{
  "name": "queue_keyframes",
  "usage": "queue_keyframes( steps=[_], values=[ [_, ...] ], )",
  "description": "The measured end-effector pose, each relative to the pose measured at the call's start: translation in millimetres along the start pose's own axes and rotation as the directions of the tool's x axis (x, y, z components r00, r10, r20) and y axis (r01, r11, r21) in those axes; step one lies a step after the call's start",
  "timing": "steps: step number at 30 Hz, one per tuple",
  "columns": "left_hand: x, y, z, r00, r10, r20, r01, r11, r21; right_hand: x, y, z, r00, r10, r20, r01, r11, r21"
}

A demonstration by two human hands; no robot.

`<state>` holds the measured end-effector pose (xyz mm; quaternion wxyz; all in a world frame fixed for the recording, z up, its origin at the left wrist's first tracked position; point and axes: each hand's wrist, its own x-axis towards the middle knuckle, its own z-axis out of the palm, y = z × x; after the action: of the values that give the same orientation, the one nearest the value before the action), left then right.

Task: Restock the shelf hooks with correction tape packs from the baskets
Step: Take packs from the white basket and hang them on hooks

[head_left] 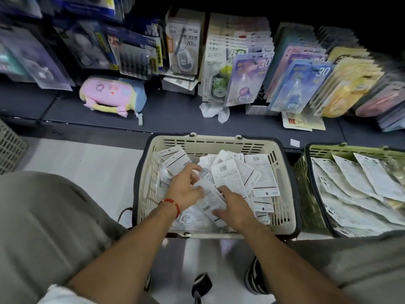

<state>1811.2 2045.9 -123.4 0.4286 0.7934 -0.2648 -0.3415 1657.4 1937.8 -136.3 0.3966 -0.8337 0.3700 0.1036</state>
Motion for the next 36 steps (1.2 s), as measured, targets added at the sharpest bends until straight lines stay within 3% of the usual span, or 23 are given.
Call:
queue_keyframes(
  steps=[2,4,6,7,8,10,13,15,18,21,23,25,28,30,33,36],
  values=[
    [3,15,-9,0.993,-0.073,-0.093,0.049,0.971,-0.236,-2,-1,-14,0.998,-0.032,-0.054,0.031,0.999,-0.014],
    [14,28,-23,0.959,-0.264,-0.106,0.205,0.900,-0.385,-4,-5,-32,0.979,-0.119,-0.168,0.107,0.991,-0.075],
    [22,35,-37,0.874,-0.438,0.210,0.486,0.783,-0.388,-5,-14,-49,0.930,-0.273,-0.248,0.249,0.961,-0.122],
    [21,38,-42,0.800,-0.453,0.393,0.588,0.723,-0.364,-6,-20,-55,0.899,-0.354,-0.258,0.325,0.934,-0.149],
    [19,40,-44,0.741,-0.414,0.530,0.634,0.690,-0.348,-6,-24,-59,0.869,-0.425,-0.253,0.387,0.903,-0.189],
    [13,35,-41,0.714,-0.275,0.644,0.613,0.689,-0.385,-3,-27,-61,0.822,-0.514,-0.245,0.452,0.851,-0.268],
    [5,21,-32,0.773,-0.243,0.586,0.572,0.667,-0.477,6,-13,-64,0.852,-0.405,-0.331,0.327,0.907,-0.267],
    [2,9,-31,0.811,-0.276,0.515,0.545,0.676,-0.496,11,7,-66,0.922,-0.135,-0.362,0.075,0.982,-0.174],
    [3,-3,-31,0.874,-0.329,0.358,0.475,0.733,-0.487,13,29,-54,0.943,0.201,-0.267,-0.214,0.976,-0.022],
    [3,0,-30,0.934,-0.304,0.187,0.356,0.816,-0.455,10,34,-34,0.942,0.237,-0.238,-0.250,0.968,-0.025],
    [2,6,-31,0.966,-0.242,0.095,0.260,0.881,-0.394,9,30,-36,0.937,0.256,-0.238,-0.241,0.966,0.092],
    [4,10,-30,0.987,-0.154,0.035,0.157,0.926,-0.343,6,22,-48,0.950,0.223,-0.218,-0.158,0.947,0.280],
    [4,21,-25,0.997,-0.075,0.036,0.082,0.956,-0.283,2,2,-77,0.964,0.132,-0.230,-0.030,0.916,0.399],
    [3,26,-20,0.993,-0.058,0.102,0.083,0.962,-0.261,2,-12,-94,0.970,0.150,-0.192,-0.021,0.837,0.547],
    [1,32,-8,0.978,-0.059,0.201,0.125,0.934,-0.335,1,-25,-104,0.975,0.220,-0.029,-0.101,0.557,0.824],
    [-5,35,3,0.952,-0.118,0.281,0.250,0.831,-0.497,5,-27,-94,0.954,0.281,0.102,-0.186,0.288,0.939]
  ],
)
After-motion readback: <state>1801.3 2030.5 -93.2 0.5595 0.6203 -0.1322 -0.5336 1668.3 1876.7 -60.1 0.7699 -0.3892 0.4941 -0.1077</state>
